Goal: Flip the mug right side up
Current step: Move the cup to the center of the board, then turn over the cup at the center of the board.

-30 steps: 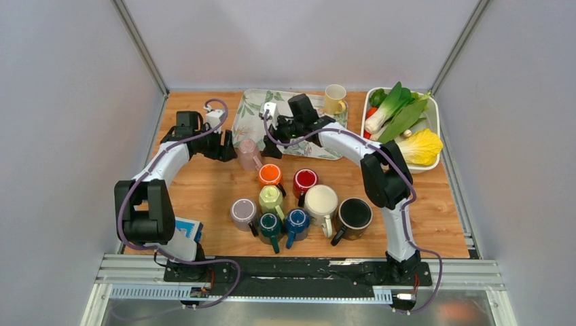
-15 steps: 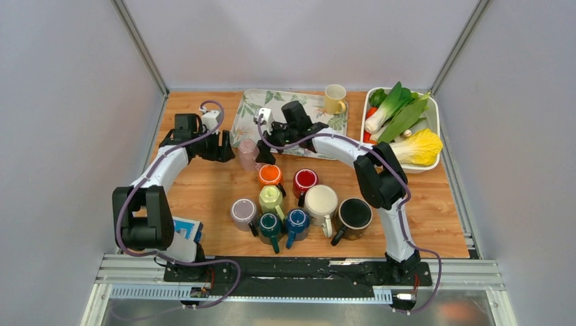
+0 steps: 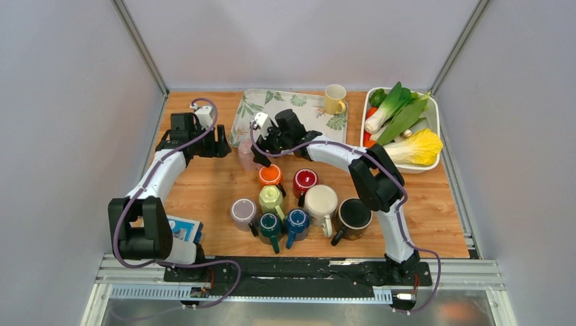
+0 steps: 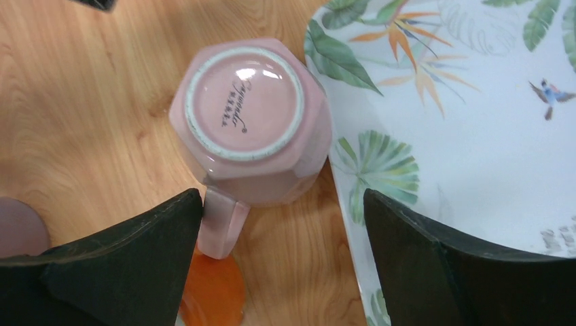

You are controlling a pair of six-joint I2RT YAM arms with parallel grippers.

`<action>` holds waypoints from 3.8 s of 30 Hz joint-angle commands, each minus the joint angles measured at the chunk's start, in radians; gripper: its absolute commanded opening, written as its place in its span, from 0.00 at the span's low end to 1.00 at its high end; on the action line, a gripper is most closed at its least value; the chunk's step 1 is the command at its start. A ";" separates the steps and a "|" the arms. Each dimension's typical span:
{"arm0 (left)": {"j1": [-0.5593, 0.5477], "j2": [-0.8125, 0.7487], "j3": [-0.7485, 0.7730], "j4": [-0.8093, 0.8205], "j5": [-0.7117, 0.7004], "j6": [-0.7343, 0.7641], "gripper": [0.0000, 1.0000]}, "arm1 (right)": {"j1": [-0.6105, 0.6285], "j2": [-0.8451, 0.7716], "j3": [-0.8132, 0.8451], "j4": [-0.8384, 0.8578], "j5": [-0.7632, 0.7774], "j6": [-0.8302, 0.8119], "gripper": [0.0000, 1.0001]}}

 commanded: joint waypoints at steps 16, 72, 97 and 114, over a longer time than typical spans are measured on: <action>-0.046 0.040 0.002 0.043 0.107 -0.032 0.72 | -0.027 -0.038 -0.042 -0.132 -0.041 -0.294 0.71; -0.164 -0.301 -0.262 0.526 0.067 0.695 0.77 | -0.250 0.066 0.361 -0.093 -0.608 0.446 0.00; -0.387 0.296 -0.367 1.958 -0.110 1.442 0.86 | -0.314 0.201 0.355 0.470 -1.129 1.139 0.00; -0.417 -0.060 -0.378 1.311 -0.241 1.142 0.00 | -0.339 0.144 0.363 0.443 -0.950 1.007 0.63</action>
